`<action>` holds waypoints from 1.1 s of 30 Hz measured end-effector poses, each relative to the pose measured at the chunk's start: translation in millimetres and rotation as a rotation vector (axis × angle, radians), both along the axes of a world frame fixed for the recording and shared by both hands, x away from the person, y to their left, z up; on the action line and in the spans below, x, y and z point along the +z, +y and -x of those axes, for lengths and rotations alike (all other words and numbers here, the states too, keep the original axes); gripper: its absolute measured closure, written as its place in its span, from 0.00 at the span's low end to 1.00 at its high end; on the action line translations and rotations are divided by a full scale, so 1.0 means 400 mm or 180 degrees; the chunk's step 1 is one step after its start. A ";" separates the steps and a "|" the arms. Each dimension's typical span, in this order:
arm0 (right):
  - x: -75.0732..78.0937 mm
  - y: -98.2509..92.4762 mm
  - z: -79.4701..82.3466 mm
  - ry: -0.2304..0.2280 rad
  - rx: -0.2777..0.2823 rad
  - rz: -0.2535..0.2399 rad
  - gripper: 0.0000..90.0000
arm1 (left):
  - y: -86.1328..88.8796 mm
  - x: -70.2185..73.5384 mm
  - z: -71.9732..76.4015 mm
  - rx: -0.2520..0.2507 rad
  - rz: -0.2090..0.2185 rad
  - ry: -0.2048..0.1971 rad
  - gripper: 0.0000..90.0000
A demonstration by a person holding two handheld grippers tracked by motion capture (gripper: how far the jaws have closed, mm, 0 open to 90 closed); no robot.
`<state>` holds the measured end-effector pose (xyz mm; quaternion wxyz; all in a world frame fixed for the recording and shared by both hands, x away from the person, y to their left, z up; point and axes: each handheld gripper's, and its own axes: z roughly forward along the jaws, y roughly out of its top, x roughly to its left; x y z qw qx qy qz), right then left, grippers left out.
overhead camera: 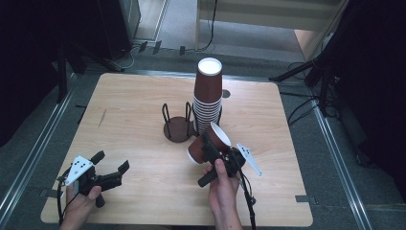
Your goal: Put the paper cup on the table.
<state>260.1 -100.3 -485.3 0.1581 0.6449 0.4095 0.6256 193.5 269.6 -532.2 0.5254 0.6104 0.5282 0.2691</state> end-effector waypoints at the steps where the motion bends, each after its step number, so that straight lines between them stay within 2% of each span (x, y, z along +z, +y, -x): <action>1: 0.000 -0.001 0.000 -0.0029 -0.0047 0.0214 0.11 | 0.004 -0.002 0.002 0.0002 -0.0010 0.0009 0.00; 3: -0.003 -0.003 -0.002 -0.0066 -0.0103 0.0458 0.11 | 0.012 -0.005 0.004 0.0031 -0.0018 0.0017 0.00; 7: -0.010 -0.008 -0.003 -0.0111 -0.0145 0.0726 0.11 | 0.028 -0.007 0.003 0.0117 0.0007 0.0009 0.00; 9: -0.012 -0.010 -0.005 -0.0151 -0.0160 0.0850 0.11 | 0.035 -0.011 0.002 0.0145 -0.0039 0.0015 0.00; 11: -0.014 -0.015 -0.008 -0.0202 -0.0156 0.0960 0.11 | 0.040 -0.017 -0.001 0.0173 -0.0101 0.0009 0.00; 14: -0.017 -0.027 -0.015 -0.0244 -0.0193 0.1010 0.11 | 0.048 -0.024 -0.006 0.0209 -0.0149 0.0024 0.00; 18: -0.023 -0.044 -0.029 -0.0316 -0.0287 0.1242 0.11 | 0.059 -0.029 -0.009 0.0244 -0.0203 0.0016 0.00; 20: -0.024 -0.053 -0.035 -0.0360 -0.0311 0.1338 0.11 | 0.061 -0.034 -0.012 0.0268 -0.0284 0.0015 0.00; 23: -0.026 -0.064 -0.045 -0.0395 -0.0346 0.1486 0.11 | 0.061 -0.039 -0.015 0.0278 -0.0299 0.0040 0.00; 29: -0.031 -0.100 -0.066 -0.0462 -0.0399 0.1517 0.11 | 0.063 -0.043 -0.017 0.0274 -0.0325 0.0043 0.00; 33: -0.037 -0.129 -0.083 -0.0493 -0.0440 0.1594 0.11 | 0.065 -0.047 -0.020 0.0285 -0.0325 0.0059 0.00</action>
